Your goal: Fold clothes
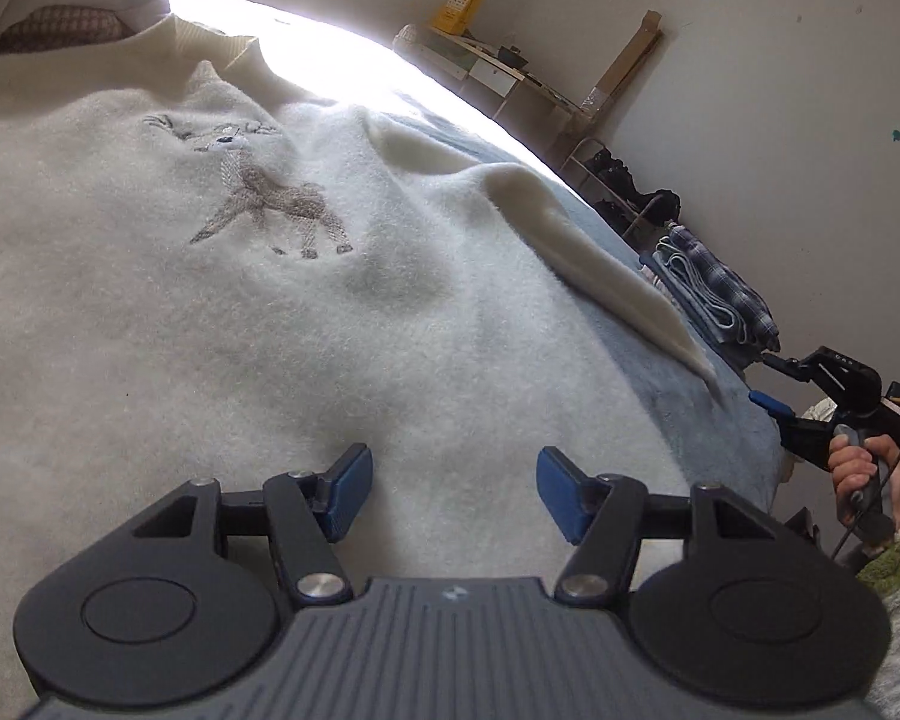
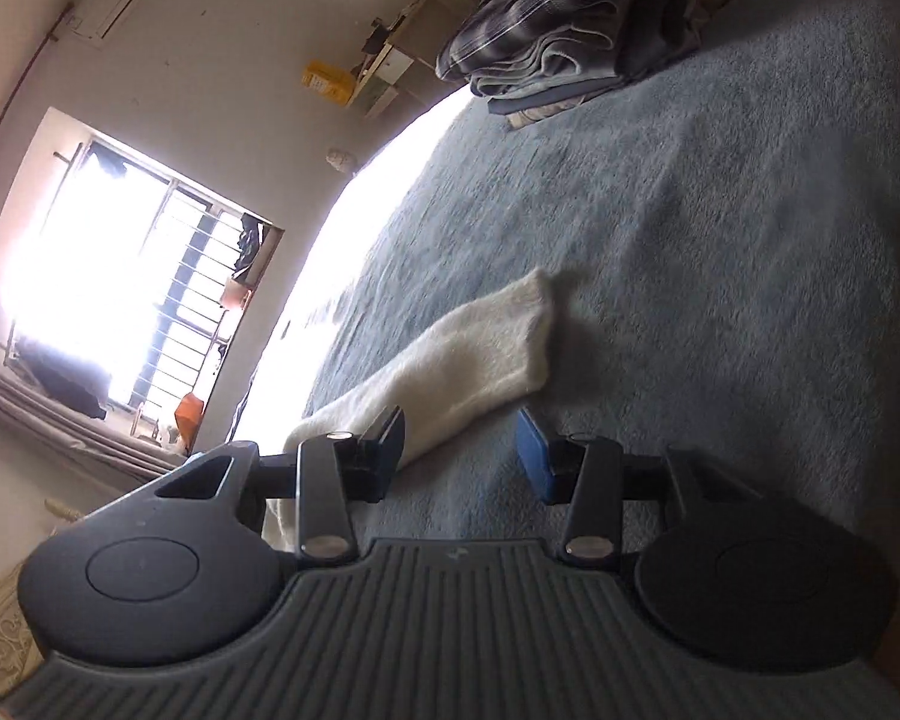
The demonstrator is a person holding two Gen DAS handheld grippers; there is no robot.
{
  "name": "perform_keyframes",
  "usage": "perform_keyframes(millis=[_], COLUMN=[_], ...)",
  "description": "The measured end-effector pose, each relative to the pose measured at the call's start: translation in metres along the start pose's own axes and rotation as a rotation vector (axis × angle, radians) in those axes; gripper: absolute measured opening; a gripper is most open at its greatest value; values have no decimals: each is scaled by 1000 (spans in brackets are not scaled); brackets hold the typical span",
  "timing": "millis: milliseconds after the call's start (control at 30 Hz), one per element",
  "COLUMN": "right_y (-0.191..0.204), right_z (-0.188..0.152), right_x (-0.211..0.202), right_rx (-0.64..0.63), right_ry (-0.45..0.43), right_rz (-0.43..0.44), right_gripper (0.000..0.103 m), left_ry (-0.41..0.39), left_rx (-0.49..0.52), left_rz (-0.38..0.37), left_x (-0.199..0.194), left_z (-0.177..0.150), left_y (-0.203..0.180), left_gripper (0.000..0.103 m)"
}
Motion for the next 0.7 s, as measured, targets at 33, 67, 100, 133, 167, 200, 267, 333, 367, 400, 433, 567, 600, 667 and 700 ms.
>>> perform_keyframes(millis=[33,67,100,133,167,200,267,333,367,400,433,567,600,667,700], right_y=[-5,-11,-15,-16,-17,-19,-23,-27,-27,-26,-25,-21,-18,-9,-3], right_z=[12,24,34,42,51,61,75,83,86,89,91,92,91,90,93], right_x=[4,8,14,24,35,44,65,83,87,90,92,97,98,100,101], right_rx=[23,47,63,65,70,78,105,142,142,140,133,96,63,-4,-39], right_ry=[-4,-7,-8,-3,1,0,30,60,63,66,68,93,104,124,130], right_rz=[-5,-10,-20,-40,-60,-81,-101,-105,-105,-109,-120,-153,-174,-208,-219], right_gripper=[42,42,42,42,42,42,42,42,42,41,41,35,32,15,11], left_ry=[-16,-30,-38,-45,-51,-59,-75,-89,-97,-104,-109,-119,-120,-122,-123], left_rx=[-6,-9,-3,1,3,3,1,1,5,12,20,41,45,47,46], left_rz=[-13,-22,-25,-26,-25,-23,-19,-17,-15,-12,-10,-9,-10,-11,-12], left_x=[0,0,1,1,1,1,0,0,0,0,1,5,5,4,4], left_z=[-3,-5,-7,-9,-10,-11,-12,-14,-16,-17,-17,-17,-17,-17,-17], left_y=[2,4,5,5,5,5,5,5,5,5,4,3,3,3,3], left_gripper=[62,62,62,62,62,62,62,63,63,64,64,67,67,67,67])
Point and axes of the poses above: each gripper's, at about its wrist camera, not at the fingertips, and x roughly the way its jaws point, y to its left, z to its top, the point moved 3 cm from there along x, roughly the way its jaws point, and after that the axes turned 13 degrees about y, right-handed, at the moved point
